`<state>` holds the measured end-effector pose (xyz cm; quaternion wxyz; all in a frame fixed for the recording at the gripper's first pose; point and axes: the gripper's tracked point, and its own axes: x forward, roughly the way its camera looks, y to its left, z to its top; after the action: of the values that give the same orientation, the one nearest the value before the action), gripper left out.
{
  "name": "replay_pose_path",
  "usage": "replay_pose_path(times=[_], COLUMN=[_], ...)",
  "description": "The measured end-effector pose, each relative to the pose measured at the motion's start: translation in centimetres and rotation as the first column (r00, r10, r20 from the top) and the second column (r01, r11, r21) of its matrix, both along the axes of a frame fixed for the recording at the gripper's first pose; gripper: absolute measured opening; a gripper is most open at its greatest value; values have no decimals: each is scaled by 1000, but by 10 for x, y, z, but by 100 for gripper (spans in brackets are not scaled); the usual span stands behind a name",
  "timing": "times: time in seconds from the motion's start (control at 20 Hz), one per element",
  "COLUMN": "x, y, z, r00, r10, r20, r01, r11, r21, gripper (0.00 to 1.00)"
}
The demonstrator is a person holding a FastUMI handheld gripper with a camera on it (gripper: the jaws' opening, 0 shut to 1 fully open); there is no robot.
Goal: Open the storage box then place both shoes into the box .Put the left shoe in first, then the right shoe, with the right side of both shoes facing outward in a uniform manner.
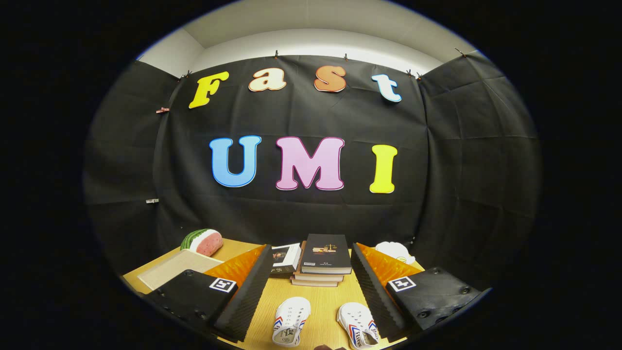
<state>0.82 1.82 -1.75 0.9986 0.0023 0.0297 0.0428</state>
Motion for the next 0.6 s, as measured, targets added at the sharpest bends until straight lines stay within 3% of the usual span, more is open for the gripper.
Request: replay_pose_path(times=[0.6], x=[8], y=[25], z=[-18], r00=[995], r10=[87], r20=[-56], r01=[-86], r11=[996], r21=[20], gripper=[97])
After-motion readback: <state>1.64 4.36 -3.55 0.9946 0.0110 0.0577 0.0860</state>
